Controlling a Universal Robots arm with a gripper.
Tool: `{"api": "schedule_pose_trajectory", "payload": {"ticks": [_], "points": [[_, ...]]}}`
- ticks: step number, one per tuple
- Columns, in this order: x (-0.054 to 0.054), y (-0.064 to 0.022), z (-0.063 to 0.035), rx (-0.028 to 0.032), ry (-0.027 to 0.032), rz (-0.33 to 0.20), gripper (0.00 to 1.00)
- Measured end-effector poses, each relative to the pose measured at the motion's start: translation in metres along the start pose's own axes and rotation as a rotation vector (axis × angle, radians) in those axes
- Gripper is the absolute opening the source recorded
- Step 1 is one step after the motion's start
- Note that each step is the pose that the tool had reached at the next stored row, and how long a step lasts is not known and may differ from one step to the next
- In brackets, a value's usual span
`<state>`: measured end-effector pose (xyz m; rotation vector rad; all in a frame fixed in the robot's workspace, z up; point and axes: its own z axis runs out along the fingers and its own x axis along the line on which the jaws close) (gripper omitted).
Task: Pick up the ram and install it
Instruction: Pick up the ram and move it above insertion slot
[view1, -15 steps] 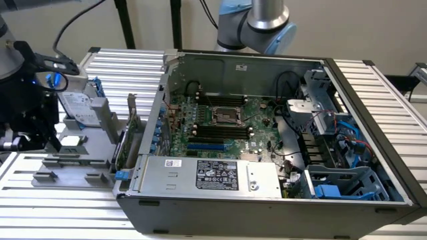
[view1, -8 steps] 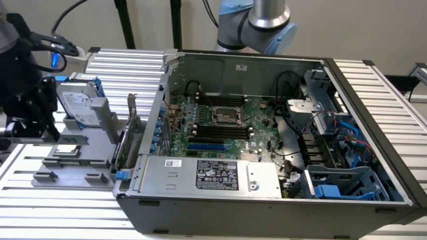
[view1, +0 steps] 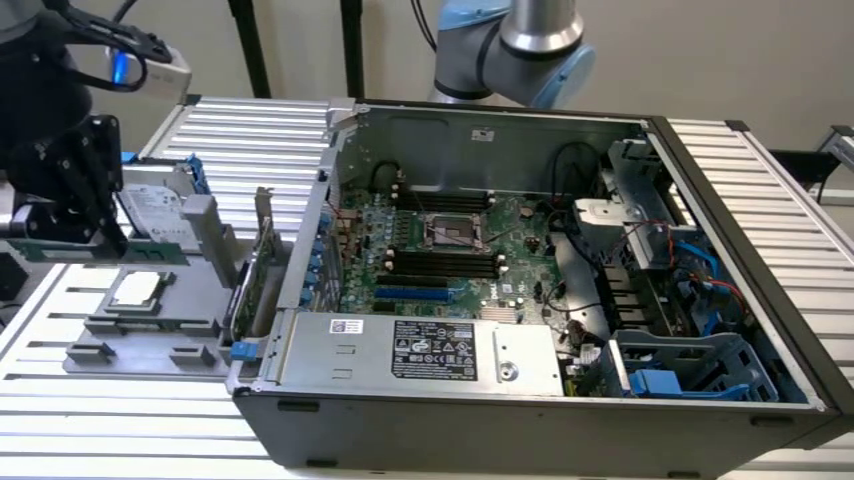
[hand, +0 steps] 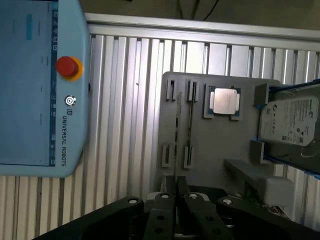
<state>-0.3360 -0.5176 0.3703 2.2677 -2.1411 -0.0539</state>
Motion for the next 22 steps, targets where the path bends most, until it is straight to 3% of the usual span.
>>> {"api": "schedule_pose_trajectory", "payload": {"ticks": [12, 22], "points": [[0.002, -0.0495, -0.0518, 0.0004, -0.0065, -0.001, 0.13], [0.005, -0.0943, -0.0678, 0.0009, -0.0182, -0.001, 0.13]]}}
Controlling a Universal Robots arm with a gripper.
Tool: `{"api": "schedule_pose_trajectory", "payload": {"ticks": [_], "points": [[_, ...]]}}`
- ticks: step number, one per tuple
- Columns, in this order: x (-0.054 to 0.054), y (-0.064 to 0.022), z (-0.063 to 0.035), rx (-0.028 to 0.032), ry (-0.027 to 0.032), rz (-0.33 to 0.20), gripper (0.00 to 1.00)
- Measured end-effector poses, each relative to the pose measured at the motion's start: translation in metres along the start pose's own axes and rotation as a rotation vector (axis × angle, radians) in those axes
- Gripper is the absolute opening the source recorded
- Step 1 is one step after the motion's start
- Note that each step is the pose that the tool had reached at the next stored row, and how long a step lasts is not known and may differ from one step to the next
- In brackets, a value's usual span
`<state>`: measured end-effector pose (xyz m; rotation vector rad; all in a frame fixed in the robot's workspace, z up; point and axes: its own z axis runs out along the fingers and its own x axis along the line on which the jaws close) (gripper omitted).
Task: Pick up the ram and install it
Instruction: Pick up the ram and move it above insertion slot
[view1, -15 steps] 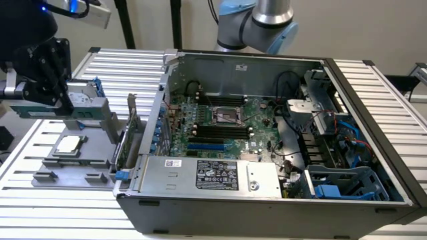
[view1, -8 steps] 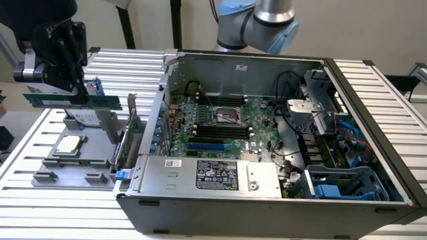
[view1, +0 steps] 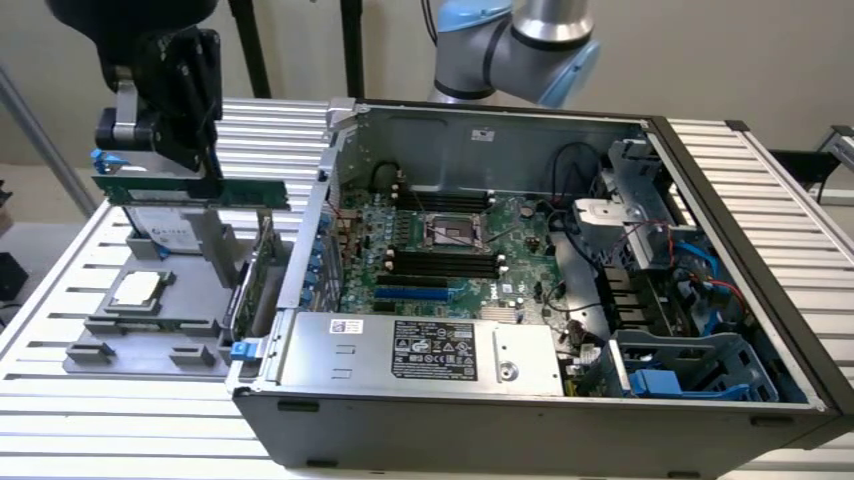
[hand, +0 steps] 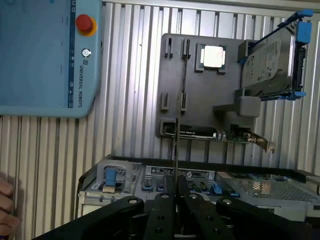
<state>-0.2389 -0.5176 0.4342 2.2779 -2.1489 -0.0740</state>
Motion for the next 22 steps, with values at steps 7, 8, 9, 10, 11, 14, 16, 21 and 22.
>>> {"api": "schedule_pose_trajectory", "payload": {"ticks": [7, 8, 9, 10, 11, 14, 16, 21, 22], "points": [[0.002, -0.0317, -0.0033, 0.0008, -0.0138, -0.001, 0.13], [0.002, -0.0362, -0.0036, 0.0008, -0.0161, -0.001, 0.13], [0.002, -0.0408, -0.0038, 0.0010, -0.0183, -0.001, 0.13], [0.003, -0.0454, -0.0040, 0.0011, -0.0205, -0.001, 0.13], [0.003, -0.0498, -0.0041, 0.0013, -0.0220, -0.001, 0.13], [0.004, -0.0634, -0.0047, 0.0014, -0.0249, -0.001, 0.13], [0.003, -0.0726, -0.0050, 0.0014, -0.0252, -0.001, 0.13], [0.001, -0.0935, -0.0050, 0.0015, -0.0253, -0.001, 0.13], [0.000, -0.0974, -0.0048, 0.0015, -0.0253, -0.001, 0.13]]}}
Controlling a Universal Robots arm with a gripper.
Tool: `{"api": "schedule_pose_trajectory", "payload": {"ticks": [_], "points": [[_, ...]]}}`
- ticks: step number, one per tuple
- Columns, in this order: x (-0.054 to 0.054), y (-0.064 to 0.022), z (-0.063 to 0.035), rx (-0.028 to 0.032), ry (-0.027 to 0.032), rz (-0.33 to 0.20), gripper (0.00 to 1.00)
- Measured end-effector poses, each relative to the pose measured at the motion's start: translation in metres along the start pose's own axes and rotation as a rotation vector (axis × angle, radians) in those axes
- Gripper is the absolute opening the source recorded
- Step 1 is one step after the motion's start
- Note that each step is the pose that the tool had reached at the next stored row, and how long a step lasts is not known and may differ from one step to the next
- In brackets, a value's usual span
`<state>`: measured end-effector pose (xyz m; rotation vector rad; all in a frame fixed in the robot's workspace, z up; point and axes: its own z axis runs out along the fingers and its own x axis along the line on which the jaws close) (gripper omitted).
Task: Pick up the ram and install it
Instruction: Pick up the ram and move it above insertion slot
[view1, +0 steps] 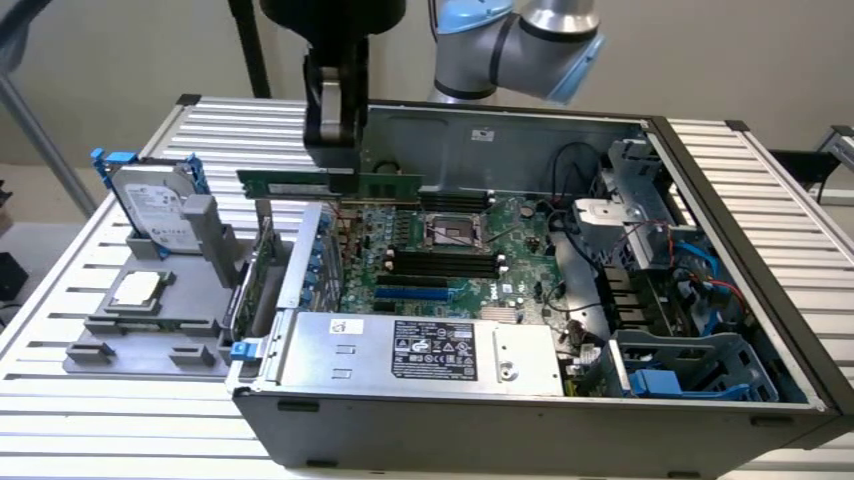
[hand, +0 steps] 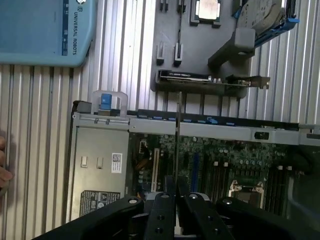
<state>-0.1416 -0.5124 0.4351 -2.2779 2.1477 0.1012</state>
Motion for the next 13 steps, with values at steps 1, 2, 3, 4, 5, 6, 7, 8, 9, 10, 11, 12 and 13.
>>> {"api": "schedule_pose_trajectory", "payload": {"ticks": [1, 2, 3, 4, 5, 6, 7, 8, 9, 10, 11, 12, 13], "points": [[-0.001, -0.0036, 0.0003, -0.0001, 0.0001, 0.000, 0.13], [-0.002, -0.0068, 0.0007, -0.0001, 0.0001, 0.000, 0.13], [-0.004, -0.0098, 0.0012, 0.0000, 0.0001, 0.000, 0.13], [-0.006, -0.0127, 0.0017, -0.0001, 0.0001, 0.000, 0.13], [-0.007, -0.0155, 0.0024, 0.0000, 0.0000, 0.000, 0.13], [-0.009, -0.0183, 0.0029, -0.0001, 0.0001, 0.000, 0.13], [-0.011, -0.0209, 0.0036, -0.0001, 0.0001, 0.000, 0.13], [-0.013, -0.0234, 0.0043, 0.0000, 0.0000, 0.000, 0.13], [-0.015, -0.0259, 0.0050, 0.0000, 0.0000, 0.000, 0.13], [-0.017, -0.0286, 0.0057, -0.0001, 0.0001, 0.000, 0.13], [-0.019, -0.0312, 0.0065, 0.0000, 0.0000, 0.000, 0.13], [-0.021, -0.0340, 0.0073, -0.0001, 0.0001, 0.000, 0.13], [-0.024, -0.0369, 0.0080, -0.0001, 0.0001, 0.000, 0.13]]}}
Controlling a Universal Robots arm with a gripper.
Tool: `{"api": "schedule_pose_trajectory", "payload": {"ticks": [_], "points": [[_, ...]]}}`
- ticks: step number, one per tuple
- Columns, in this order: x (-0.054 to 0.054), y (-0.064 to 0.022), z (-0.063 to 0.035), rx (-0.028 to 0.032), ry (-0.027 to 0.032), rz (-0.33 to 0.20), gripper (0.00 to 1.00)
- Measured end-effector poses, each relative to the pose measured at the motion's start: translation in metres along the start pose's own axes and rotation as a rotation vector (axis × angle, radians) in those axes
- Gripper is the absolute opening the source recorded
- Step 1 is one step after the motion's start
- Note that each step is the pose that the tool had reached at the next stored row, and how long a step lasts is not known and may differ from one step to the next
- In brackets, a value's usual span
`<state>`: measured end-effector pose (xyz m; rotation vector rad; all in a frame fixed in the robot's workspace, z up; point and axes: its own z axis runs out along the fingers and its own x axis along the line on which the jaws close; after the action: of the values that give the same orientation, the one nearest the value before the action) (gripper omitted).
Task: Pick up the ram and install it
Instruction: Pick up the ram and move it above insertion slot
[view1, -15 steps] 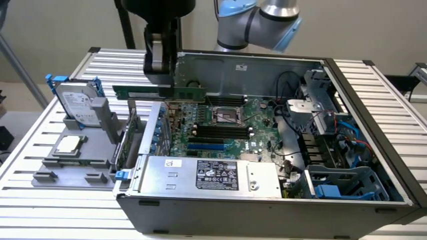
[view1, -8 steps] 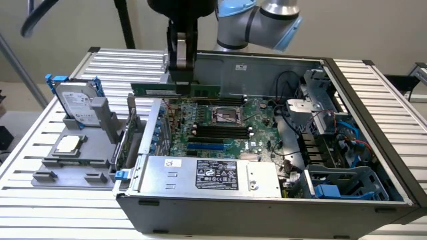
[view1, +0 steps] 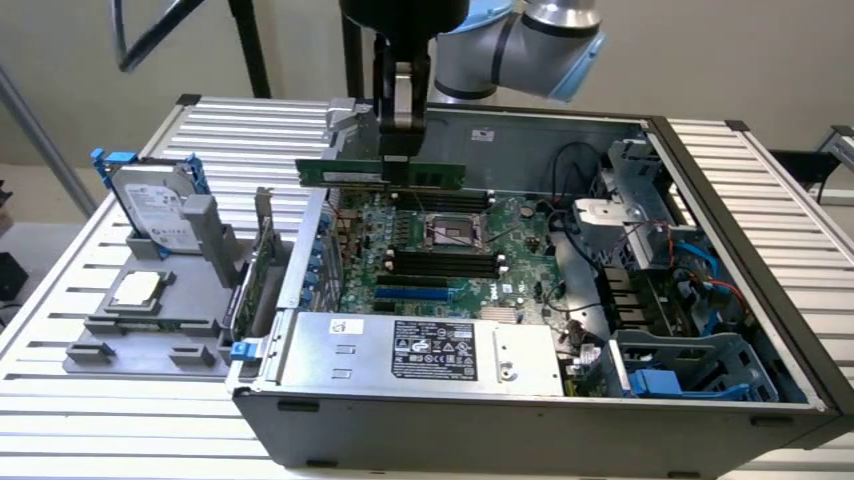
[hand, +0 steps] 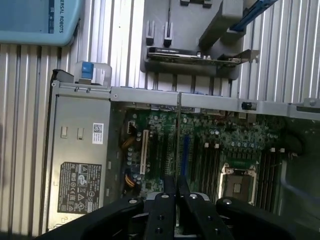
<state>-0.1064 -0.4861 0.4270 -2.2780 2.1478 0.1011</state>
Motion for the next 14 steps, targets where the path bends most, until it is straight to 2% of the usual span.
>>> {"api": "schedule_pose_trajectory", "payload": {"ticks": [10, 14], "points": [[-0.026, -0.0359, 0.0096, 0.0000, 0.0003, 0.000, 0.13], [-0.034, -0.0494, 0.0155, 0.0000, 0.0003, 0.000, 0.13]]}}
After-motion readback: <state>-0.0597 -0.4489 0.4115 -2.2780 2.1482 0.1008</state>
